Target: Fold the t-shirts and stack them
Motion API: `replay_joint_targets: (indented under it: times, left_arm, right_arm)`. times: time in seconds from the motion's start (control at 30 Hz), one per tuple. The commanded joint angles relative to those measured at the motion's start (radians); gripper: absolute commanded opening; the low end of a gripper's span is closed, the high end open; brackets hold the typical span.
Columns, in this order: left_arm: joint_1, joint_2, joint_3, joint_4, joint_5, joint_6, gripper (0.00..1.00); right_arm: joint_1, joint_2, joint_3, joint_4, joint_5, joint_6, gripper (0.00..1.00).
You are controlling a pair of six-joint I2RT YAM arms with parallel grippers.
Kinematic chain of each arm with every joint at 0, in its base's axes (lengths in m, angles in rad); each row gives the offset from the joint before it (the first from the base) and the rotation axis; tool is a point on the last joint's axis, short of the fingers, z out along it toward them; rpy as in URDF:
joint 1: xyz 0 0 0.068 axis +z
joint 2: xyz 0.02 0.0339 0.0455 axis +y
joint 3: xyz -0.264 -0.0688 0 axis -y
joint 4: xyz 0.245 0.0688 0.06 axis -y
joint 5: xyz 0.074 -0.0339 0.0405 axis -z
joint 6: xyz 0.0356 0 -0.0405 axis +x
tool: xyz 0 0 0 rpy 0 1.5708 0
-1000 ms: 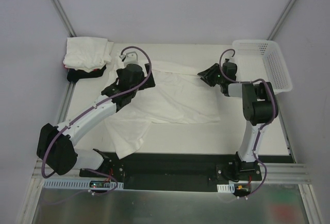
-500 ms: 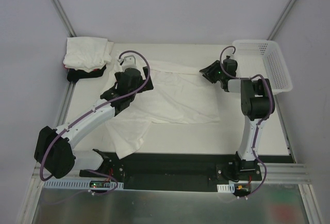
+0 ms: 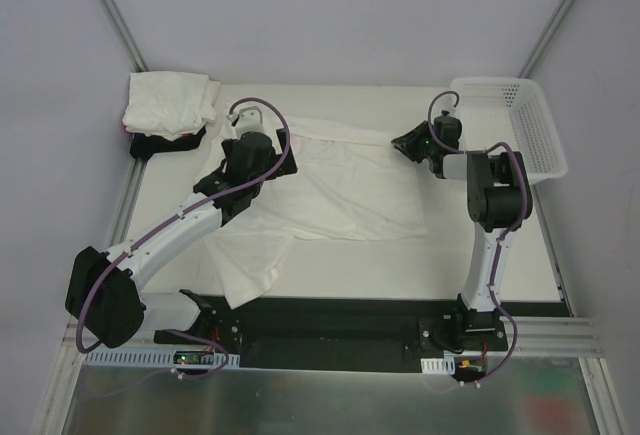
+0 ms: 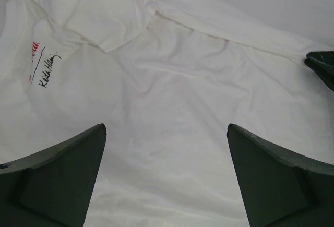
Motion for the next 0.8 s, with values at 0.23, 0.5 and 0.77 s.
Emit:
replay_joint_targets:
  times: [0.23, 0.5, 0.77]
  left_arm:
    - [-0.011, 0.004, 0.012, 0.03, -0.042, 0.027, 0.99]
    - [-0.011, 0.019, 0.004, 0.03, -0.032, 0.027, 0.99]
    - [-0.011, 0.062, 0.009, 0.031, -0.008, 0.009, 0.99]
  right_arm:
    - [-0.017, 0.03, 0.042, 0.023, 0.042, -0.017, 0.01]
    - [-0.039, 0.046, 0.164, -0.06, 0.053, -0.041, 0.01]
    - [-0.047, 0.125, 0.483, -0.253, 0.081, -0.121, 0.01]
